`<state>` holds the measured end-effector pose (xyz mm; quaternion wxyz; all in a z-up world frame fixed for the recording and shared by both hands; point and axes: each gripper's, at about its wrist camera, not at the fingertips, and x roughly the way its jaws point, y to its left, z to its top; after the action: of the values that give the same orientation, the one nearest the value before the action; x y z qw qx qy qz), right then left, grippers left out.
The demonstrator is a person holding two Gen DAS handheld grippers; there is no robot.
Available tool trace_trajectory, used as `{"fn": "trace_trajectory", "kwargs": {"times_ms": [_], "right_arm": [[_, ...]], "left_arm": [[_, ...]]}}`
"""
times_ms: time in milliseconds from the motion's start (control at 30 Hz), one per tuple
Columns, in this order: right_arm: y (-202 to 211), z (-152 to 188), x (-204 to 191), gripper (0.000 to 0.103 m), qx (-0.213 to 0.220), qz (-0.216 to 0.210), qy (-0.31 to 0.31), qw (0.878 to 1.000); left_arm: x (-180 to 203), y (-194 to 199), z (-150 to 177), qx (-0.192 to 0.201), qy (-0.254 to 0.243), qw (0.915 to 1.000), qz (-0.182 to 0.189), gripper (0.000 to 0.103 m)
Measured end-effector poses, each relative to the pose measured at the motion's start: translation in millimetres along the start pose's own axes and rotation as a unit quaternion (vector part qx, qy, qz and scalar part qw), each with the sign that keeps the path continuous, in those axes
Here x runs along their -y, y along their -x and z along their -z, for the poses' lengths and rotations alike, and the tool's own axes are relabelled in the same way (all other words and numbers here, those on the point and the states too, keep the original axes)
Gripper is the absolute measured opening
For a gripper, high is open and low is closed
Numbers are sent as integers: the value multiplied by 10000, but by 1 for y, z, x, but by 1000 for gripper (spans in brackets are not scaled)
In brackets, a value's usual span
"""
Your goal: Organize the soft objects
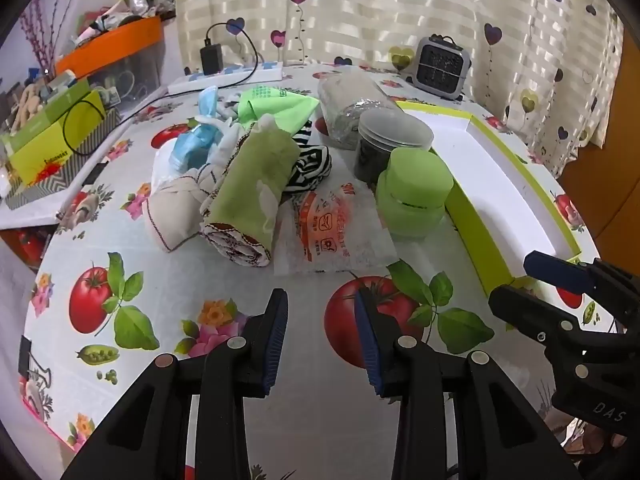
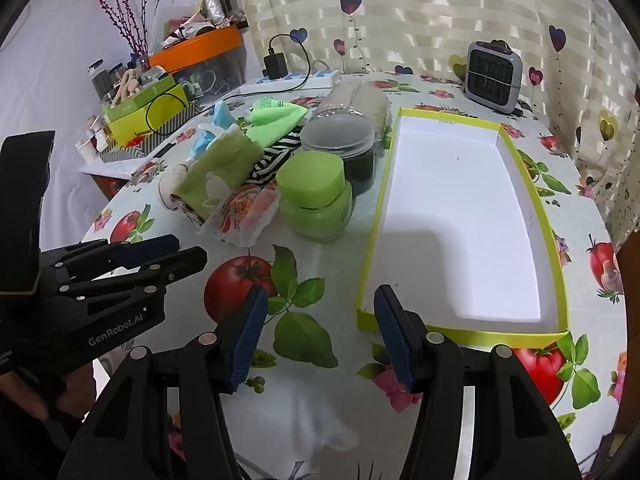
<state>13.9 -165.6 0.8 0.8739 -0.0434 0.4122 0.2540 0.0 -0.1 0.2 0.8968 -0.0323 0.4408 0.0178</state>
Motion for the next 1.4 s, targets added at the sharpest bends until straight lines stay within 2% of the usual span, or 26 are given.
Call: {"fn": "trace_trajectory", "kwargs": {"times_ms": [100,433,467,633,1400], "right_arm": [[1,0,0,56,-25,-5,-20,10000],[-5,6,0,56,7,-21,1,10000],[3,1,-2,56,28,-18,9,10000],[7,-1,-3,56,27,-15,11,10000],[6,1,-3,56,32,-12,12,10000]], "left_arm": [[1,1,0,53,-75,9999,-117,33],[-4,3,3,-31,131,9999,66,33],[-4,3,3,-36,142,9999,79,33],[1,6,3,-38,-49,10000,21,33],[2,6,2,-42,-33,10000,-66,33]]}}
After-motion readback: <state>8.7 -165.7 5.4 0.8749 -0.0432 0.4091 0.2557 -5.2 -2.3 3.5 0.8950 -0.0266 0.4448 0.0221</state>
